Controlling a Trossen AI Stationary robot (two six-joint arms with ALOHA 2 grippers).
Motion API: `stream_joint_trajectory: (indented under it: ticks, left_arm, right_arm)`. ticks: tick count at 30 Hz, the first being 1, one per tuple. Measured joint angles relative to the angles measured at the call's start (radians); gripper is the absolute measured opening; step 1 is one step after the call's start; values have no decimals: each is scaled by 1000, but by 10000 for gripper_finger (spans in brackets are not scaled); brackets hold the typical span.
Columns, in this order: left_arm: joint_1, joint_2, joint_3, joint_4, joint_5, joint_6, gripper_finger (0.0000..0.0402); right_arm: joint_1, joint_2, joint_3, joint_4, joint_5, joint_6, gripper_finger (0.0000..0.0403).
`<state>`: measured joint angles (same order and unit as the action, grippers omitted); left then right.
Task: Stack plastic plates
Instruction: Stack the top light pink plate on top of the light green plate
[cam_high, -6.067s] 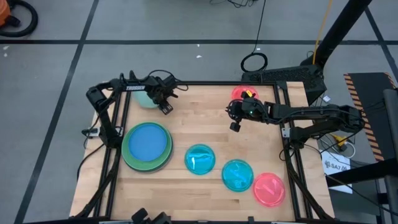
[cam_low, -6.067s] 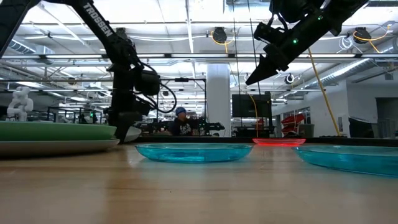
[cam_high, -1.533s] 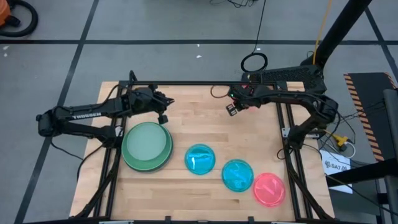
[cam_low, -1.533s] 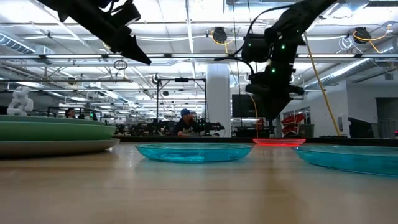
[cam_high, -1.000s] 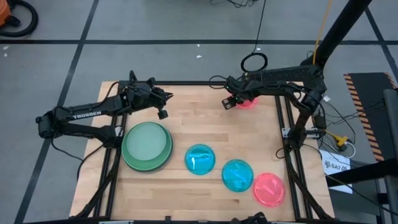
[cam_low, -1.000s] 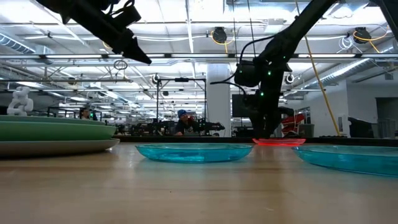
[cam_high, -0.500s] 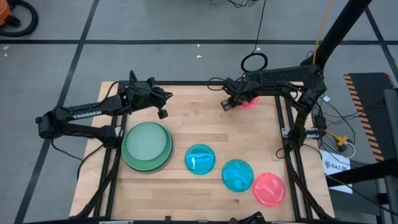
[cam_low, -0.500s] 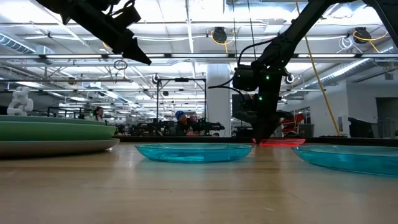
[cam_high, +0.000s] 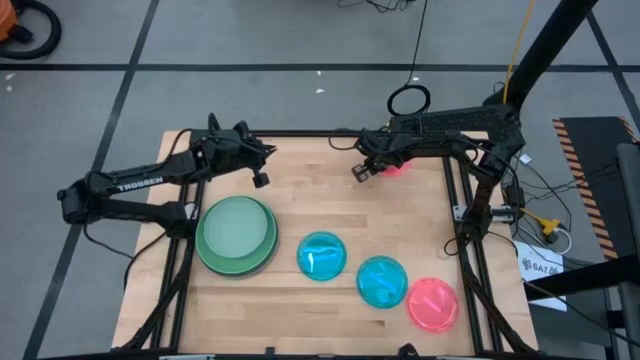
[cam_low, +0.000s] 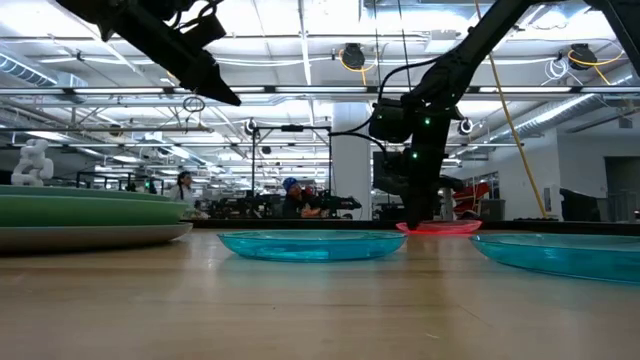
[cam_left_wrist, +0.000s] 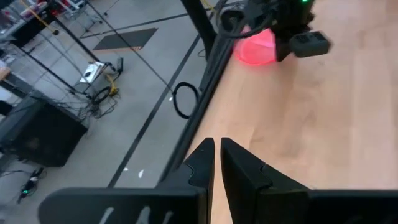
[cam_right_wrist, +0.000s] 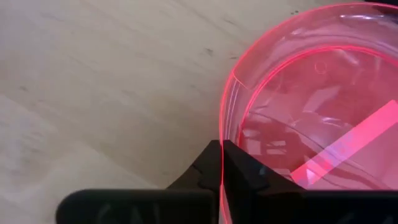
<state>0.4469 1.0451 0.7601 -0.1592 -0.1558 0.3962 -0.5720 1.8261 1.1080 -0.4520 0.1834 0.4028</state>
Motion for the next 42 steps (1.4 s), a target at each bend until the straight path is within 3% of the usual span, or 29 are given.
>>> stream_joint_trajectory:
  ticks: [11,14,17,24,32,37,42]
  left_arm:
    - [75,0,1,85,0,17,35]
    - [77,0,1,83,0,24,35]
    - [76,0,1,83,0,42,35]
    - [68,-17,1,78,1,-10,35]
    - [-33,-142,1,-68,108,-265,35]
    - [-142,-245,1,-211,114,-417,35]
    - [-245,-332,1,-225,113,-504,35]
  right_arm:
    - [148,-134,-1,17,2,-65,1]
    - [203,-184,-1,40,58,-54,1]
    - [247,-217,-1,77,106,-63,1]
    - [347,-217,-1,273,102,-188,0]
    - [444,-215,-1,487,97,-352,0]
    - [502,-202,-1,588,48,-486,0]
    - [545,-159,-1,695,17,-567,0]
